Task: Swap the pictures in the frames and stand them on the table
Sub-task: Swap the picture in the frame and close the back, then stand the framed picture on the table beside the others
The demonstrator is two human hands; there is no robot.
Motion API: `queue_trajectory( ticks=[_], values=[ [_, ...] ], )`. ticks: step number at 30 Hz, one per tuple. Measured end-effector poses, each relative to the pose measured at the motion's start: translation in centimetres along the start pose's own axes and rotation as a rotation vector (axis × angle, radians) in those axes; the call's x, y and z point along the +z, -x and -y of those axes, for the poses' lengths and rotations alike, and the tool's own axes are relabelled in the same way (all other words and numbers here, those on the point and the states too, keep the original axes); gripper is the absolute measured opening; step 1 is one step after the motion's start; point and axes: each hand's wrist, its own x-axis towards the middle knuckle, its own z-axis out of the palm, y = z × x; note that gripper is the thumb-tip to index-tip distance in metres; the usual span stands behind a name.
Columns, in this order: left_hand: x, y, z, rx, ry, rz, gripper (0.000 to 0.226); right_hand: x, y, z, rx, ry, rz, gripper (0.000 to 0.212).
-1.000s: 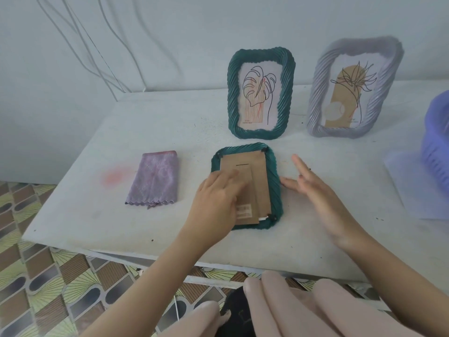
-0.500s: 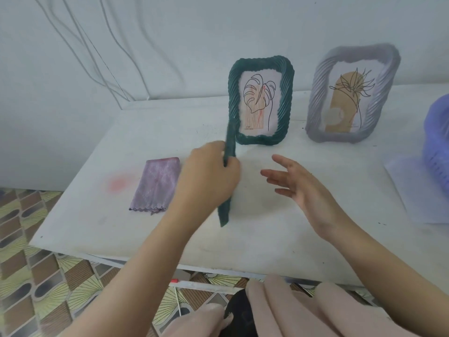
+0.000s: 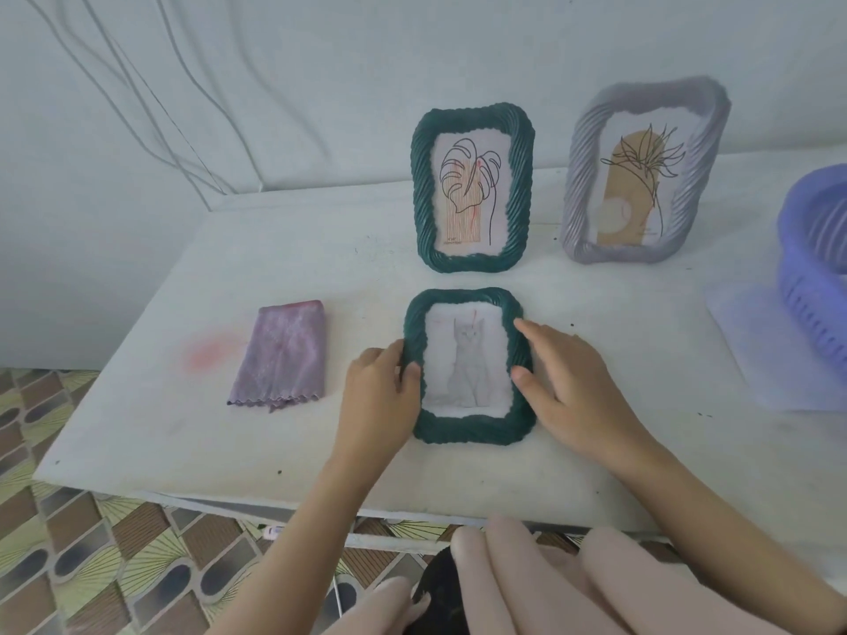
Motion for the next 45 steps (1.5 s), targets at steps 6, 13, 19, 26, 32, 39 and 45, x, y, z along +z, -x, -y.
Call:
queue_trajectory(
  ticks=[6,13,19,26,32,39,45],
  values=[
    [0.1,0.0,1.0,0.105,-0.196,-0.074,0.038,0.4,-0.1,-0.5,-0.024,0.135,0.089,0.079],
    [-2.2,-1.6,3.8,0.12,-0.125,-0.296,0.034,0.2,-0.1,-0.3,-0.04,0.335,0.248,0.127],
    [-5.9,-4.7,8.2,-0.28,-0.189,-0.243,0.06,0.2,-0.1,-0.2,-0.043,0.33,0.245,0.128],
    [-8.6,-5.4,7.8,-0.332,0.272,-0.218,0.057,0.2,0.0,-0.1,-0.038,0.329,0.253,0.128],
    [-9.8,-4.9,7.1,-0.348,0.524,0.03,0.037,0.1,-0.1,-0.1,-0.036,0.316,0.261,0.129],
    [-10.0,-3.9,3.7,-0.18,0.906,0.176,0.03,0.0,0.0,0.7,-0.031,0.077,0.157,0.102],
    [-6.2,-2.6,-0.9,-0.07,1.134,0.293,0.029,-0.1,0.0,5.2,-0.054,-0.686,0.019,0.064]
  ],
)
